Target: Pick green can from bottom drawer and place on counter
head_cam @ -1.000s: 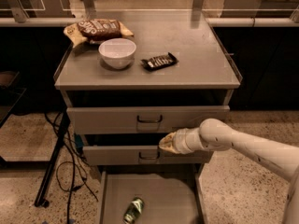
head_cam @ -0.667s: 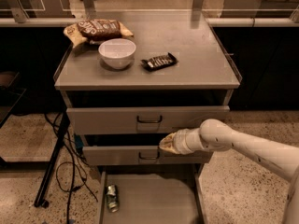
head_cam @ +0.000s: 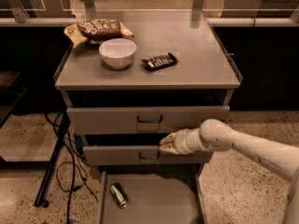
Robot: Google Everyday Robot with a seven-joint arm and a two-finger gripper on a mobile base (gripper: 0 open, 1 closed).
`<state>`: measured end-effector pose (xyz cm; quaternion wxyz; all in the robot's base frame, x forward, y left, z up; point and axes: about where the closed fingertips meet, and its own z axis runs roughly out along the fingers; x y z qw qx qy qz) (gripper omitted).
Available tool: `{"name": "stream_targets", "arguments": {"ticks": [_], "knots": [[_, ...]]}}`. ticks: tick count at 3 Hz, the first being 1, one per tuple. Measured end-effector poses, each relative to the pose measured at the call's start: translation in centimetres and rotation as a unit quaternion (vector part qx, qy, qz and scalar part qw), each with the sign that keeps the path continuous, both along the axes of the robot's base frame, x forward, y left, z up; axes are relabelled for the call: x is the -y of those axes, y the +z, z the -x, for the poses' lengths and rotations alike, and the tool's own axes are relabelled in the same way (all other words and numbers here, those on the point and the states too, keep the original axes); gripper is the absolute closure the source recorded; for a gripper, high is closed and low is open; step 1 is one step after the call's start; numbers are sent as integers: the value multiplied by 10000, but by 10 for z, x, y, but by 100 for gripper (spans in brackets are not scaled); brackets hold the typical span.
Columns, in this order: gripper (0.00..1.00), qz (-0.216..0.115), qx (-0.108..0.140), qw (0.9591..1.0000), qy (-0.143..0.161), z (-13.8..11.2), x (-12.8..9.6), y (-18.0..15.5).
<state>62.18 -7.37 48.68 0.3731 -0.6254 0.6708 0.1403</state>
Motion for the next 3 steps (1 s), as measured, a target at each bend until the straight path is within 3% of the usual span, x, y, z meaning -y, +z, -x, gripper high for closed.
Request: {"name": "stream_targets", "arguments": {"ticks": [1, 3], "knots": [[5, 0, 0, 10000, 0, 0, 0, 0], [0, 1, 1, 10000, 0, 15, 0, -8]]}}
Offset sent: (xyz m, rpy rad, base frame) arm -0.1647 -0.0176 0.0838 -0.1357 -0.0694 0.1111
